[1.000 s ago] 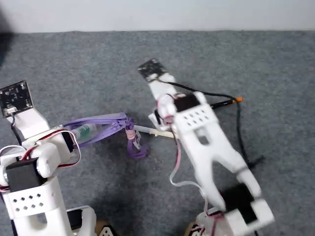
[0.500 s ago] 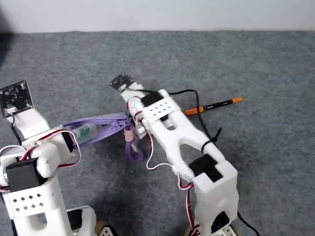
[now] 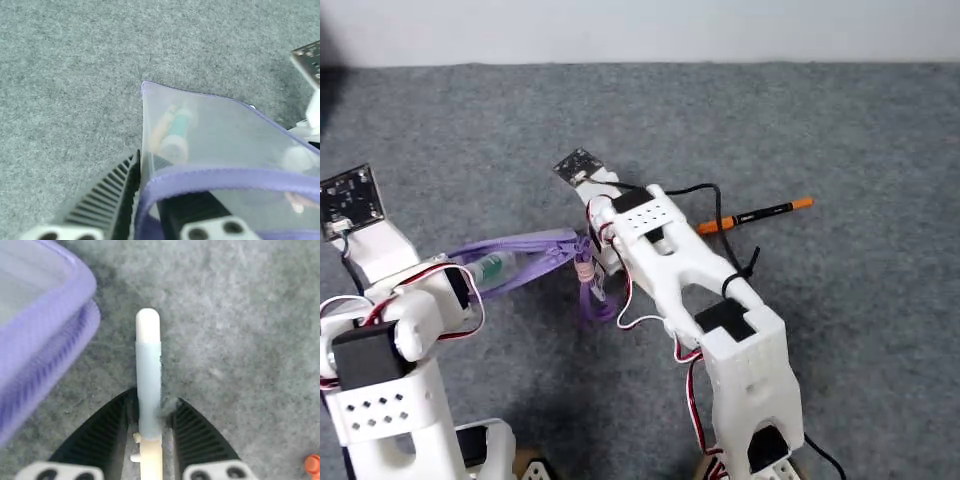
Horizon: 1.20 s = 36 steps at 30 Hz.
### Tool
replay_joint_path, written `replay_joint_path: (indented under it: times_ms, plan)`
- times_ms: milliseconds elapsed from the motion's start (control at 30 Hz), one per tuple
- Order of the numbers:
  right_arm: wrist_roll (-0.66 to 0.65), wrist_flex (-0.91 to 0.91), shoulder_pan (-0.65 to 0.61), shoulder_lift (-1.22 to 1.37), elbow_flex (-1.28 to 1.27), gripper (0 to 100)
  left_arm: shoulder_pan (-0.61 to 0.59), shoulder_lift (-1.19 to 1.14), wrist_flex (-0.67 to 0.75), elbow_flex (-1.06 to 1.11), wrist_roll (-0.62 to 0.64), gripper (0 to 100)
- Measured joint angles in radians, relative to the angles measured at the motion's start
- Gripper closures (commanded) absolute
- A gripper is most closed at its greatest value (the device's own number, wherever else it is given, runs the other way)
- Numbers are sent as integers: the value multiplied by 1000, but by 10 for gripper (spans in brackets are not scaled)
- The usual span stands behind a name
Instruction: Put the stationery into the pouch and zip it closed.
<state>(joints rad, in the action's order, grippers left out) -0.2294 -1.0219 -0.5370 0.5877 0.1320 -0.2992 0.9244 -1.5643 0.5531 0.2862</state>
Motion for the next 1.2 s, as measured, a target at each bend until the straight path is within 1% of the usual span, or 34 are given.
replay_joint_path:
  times_ms: [167,333,533,700,800,1000,1200]
  plan:
    - [2,-46,17,0,14,990,0,0,0,0,0,988]
    - [2,-196,32,-54,6,991,0,0,0,6,0,988]
    - [101,-407,68,-193,6,991,0,0,0,6,2,988]
    - [180,-563,61,-321,5,991,0,0,0,6,2,988]
    - [213,-634,66,-408,5,991,0,0,-37,-3,2,988]
    - [265,-724,63,-605,5,991,54,-12,-153,-84,2,988]
    - [285,-727,63,-825,2,991,74,-12,-166,-164,9,988]
